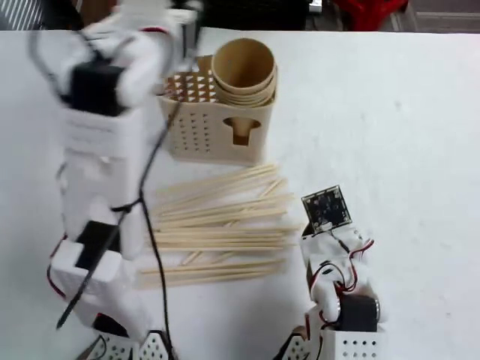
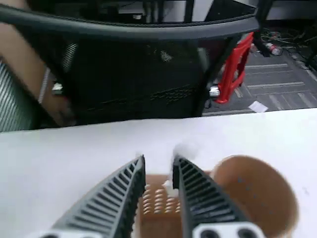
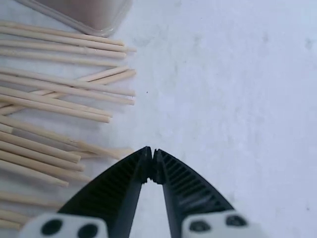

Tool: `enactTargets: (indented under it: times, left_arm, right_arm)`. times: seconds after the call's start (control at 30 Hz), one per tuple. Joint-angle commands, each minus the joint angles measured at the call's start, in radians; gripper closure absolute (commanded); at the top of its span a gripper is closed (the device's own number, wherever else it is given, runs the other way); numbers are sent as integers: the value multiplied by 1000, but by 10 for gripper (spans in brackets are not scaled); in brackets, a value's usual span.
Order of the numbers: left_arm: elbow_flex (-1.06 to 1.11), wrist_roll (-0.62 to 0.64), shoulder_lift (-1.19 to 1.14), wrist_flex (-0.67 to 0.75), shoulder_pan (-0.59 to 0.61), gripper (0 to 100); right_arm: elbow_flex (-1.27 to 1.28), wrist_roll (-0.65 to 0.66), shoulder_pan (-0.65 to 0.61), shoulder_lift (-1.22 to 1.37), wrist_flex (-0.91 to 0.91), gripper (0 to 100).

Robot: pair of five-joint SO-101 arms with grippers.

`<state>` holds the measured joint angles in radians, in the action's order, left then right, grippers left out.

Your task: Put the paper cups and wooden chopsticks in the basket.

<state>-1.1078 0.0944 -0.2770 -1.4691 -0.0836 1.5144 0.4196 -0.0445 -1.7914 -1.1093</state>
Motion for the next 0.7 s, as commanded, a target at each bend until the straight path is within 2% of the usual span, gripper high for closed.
enactTargets:
  times: [0.0, 0.13, 0.27, 0.47, 0.57, 0.67]
  left_arm:
    - [-72, -11, -1, -193, 220, 887]
    - [94, -8, -2, -252, 377, 886]
    - [385, -11, -1, -186, 394, 878]
    - [867, -6, 8, 124, 394, 819]
    - [1014, -3, 2, 236, 392, 817]
    - [1105, 48, 7, 334, 414, 816]
  right_arm:
    - [-117, 20, 39, -4, 18, 981]
    - [-226, 20, 44, -2, 24, 981]
    - [-336, 20, 44, 51, 54, 981]
    - [-652, -26, 42, 444, 61, 981]
    - [-832, -60, 15, 667, 65, 981]
    - [-993, -60, -67, 849, 67, 981]
